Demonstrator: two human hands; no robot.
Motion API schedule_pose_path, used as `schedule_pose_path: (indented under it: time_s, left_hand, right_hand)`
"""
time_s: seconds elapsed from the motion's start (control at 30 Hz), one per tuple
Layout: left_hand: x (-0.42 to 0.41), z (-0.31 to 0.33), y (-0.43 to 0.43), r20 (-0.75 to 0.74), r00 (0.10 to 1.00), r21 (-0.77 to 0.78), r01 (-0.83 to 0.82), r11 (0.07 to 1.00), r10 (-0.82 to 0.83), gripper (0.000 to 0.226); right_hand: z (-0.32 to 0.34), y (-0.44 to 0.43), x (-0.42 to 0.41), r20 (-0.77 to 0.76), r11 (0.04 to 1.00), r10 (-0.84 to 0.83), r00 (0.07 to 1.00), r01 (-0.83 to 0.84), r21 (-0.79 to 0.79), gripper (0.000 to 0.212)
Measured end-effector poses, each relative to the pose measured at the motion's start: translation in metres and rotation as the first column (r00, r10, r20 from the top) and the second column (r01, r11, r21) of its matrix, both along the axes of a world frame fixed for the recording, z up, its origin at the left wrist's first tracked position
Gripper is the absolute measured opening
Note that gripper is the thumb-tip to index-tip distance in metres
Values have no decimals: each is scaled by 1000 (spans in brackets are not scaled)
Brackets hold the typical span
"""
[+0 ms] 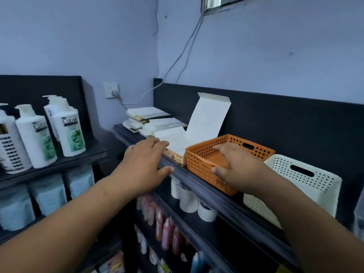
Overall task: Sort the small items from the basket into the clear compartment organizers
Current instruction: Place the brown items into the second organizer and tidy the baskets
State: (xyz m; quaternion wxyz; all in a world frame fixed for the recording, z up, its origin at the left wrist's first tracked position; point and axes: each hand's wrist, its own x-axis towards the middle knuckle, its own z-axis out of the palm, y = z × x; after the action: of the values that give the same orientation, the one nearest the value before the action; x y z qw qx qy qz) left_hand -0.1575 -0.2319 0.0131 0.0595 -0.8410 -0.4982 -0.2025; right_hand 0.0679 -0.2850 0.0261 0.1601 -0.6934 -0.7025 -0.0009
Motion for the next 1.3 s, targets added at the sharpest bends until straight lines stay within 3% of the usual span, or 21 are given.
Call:
schedule_pose_path:
  time_s: [0.37, 0.6, 0.77, 1.03, 1.3]
  left_hand:
    - [42, 2, 125, 48, 999, -97, 5, 995, 0, 70]
    - [65, -7, 204, 110, 986, -244, 151, 958, -127, 67]
    - [83, -24, 273, 61, 965, -323, 262, 909, -256, 64]
    - [130, -43, 347, -5, 793, -460, 539, 705, -609, 56]
    - [162, -65, 366, 54, 586, -464, 732, 500, -808, 23]
  right_hand:
    - [22, 139, 43, 81, 994, 33, 996, -24, -105, 57]
    - [22, 207, 55, 163, 988, -18, 986, 42, -150, 55]
    - [4, 253, 60, 154, 970, -109, 982, 139, -199, 55]
    - [-8, 301, 57, 160, 912, -308, 938, 339, -231, 53]
    - [-22, 303, 53, 111, 851, -454, 884, 467, -239, 54]
